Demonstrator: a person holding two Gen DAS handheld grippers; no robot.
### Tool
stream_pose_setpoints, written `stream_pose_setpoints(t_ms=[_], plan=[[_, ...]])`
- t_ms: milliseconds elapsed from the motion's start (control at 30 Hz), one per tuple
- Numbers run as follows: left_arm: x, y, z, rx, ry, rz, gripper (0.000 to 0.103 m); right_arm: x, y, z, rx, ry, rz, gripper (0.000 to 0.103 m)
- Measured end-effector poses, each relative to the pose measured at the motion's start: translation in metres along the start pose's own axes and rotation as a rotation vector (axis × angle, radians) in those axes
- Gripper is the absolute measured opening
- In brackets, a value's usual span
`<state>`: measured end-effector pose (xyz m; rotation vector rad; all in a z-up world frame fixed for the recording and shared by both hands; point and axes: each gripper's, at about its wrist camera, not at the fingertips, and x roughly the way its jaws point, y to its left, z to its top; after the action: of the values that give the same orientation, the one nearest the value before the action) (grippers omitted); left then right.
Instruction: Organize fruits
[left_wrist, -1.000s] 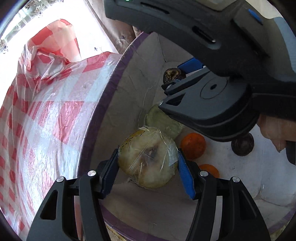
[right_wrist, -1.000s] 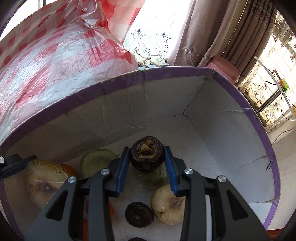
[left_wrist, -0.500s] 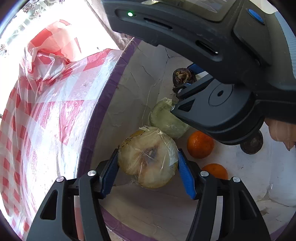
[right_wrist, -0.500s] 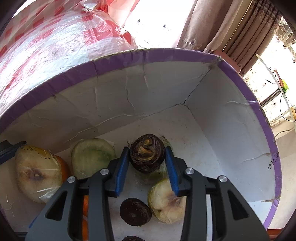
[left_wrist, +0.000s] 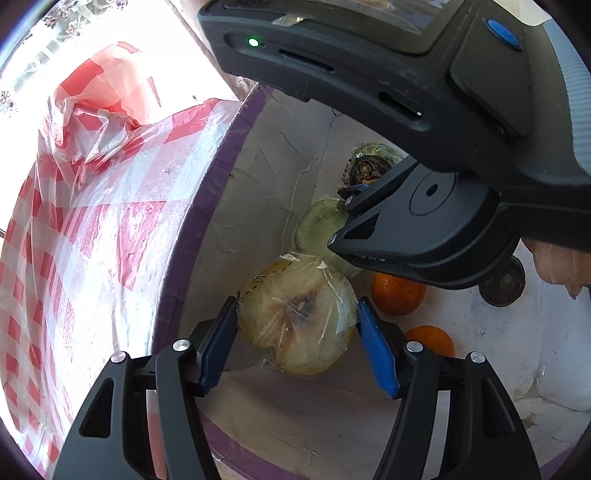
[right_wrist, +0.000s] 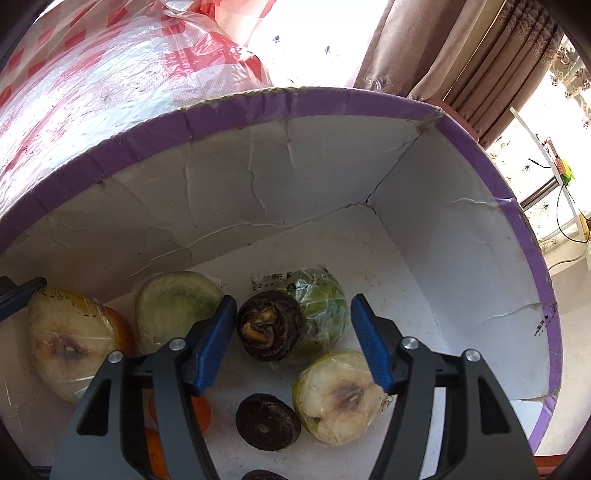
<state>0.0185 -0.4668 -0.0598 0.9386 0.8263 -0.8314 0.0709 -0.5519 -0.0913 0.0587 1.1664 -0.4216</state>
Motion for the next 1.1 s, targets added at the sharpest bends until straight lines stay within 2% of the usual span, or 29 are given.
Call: stream_pose_setpoints(t_ms=[67, 133, 400, 533, 633, 833, 1000, 1100], plan=[[-0.001, 0.000, 0.000, -0.002, -0.003, -0.002, 0.067, -0.002, -0.001, 0.001, 0.003, -0.007, -0.005, 0.073], [-0.004, 0.000, 0.000, -0.002, -0.014, 0.000, 0.076, -0.004, -0.002, 0.002, 0.009, -0.014, -0.006, 0.076], [-0.020, 0.016, -0.003, -0.068, -0.081, -0.064, 0.078, -0.023, -0.016, 0.005, 0.072, -0.075, -0.021, 0.080], [-0.035, 0.025, -0.006, -0.104, -0.137, -0.079, 0.088, -0.045, -0.028, 0.005, 0.132, -0.136, -0.029, 0.080], [-0.046, 0.036, -0.009, -0.152, -0.170, -0.106, 0.088, -0.066, -0.038, 0.004, 0.173, -0.197, -0.027, 0.083], [-0.065, 0.055, -0.022, -0.267, -0.208, -0.130, 0.088, -0.113, -0.045, -0.017, 0.215, -0.294, -0.032, 0.089], [-0.086, 0.055, -0.040, -0.361, -0.243, -0.163, 0.088, -0.145, -0.048, -0.048, 0.234, -0.323, -0.024, 0.089], [-0.095, 0.051, -0.056, -0.438, -0.244, -0.181, 0.088, -0.161, -0.050, -0.078, 0.239, -0.322, -0.042, 0.089]])
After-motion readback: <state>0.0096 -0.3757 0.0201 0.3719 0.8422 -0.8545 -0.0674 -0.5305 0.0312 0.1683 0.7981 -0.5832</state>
